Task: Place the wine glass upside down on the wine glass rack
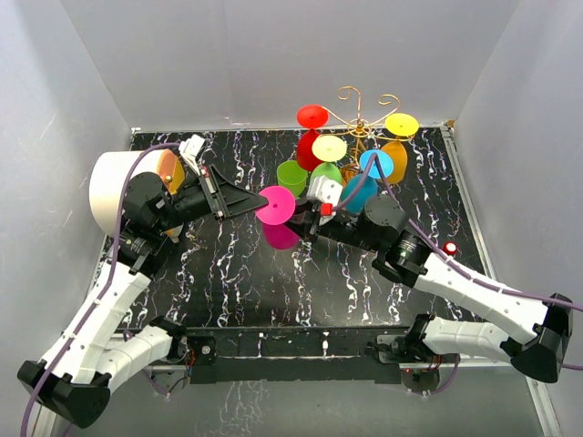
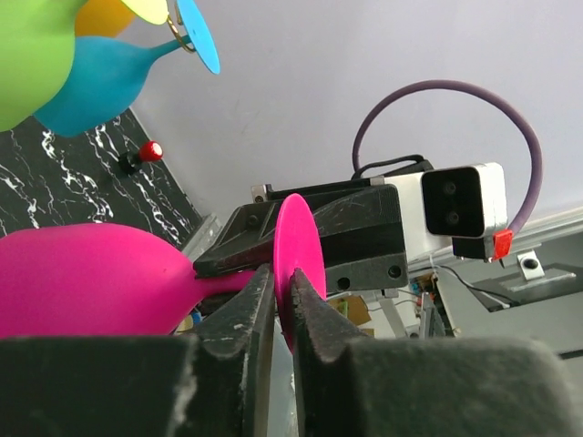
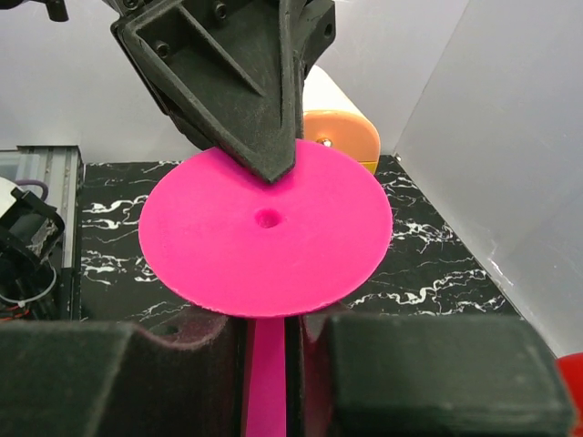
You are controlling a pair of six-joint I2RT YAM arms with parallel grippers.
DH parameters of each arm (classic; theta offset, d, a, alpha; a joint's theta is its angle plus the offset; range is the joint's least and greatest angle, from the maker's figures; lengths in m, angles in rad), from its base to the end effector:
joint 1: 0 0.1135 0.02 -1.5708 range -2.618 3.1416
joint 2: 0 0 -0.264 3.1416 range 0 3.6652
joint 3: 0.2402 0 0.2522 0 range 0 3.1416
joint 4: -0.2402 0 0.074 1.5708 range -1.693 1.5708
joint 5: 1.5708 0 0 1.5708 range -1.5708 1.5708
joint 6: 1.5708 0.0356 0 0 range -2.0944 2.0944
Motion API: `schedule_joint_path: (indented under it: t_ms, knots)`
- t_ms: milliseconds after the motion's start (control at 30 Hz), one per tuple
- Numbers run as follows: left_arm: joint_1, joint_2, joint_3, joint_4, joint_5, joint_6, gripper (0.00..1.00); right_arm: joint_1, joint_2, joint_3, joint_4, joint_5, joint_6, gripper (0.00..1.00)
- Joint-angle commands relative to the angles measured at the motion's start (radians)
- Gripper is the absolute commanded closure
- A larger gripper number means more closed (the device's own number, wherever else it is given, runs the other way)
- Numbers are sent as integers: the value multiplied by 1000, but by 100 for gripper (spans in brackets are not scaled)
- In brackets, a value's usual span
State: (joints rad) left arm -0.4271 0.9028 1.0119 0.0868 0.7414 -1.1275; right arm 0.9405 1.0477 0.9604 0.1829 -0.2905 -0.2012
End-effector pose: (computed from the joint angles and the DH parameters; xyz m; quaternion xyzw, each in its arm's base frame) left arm 0.1646 -0.1013 0.4266 0.0601 0.6516 -0.6691 0.3523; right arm 0.1362 0.2039 0.3909 -0.4497 0.5020 0.3553 0.6477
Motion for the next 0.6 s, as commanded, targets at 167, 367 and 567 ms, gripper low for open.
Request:
schedule_joint_path:
  t_ms: [167,367,567]
  knots:
    - [1,0,15,-11,8,-14,100,0,-23,76,16,-35,62,83]
    - [1,-12,61,-18,-67,23,100,0,-69,135,-133,-78,175,43]
    - [1,-36,93,-78,-230,102,100,0,-162,123,-224,-46,283,39]
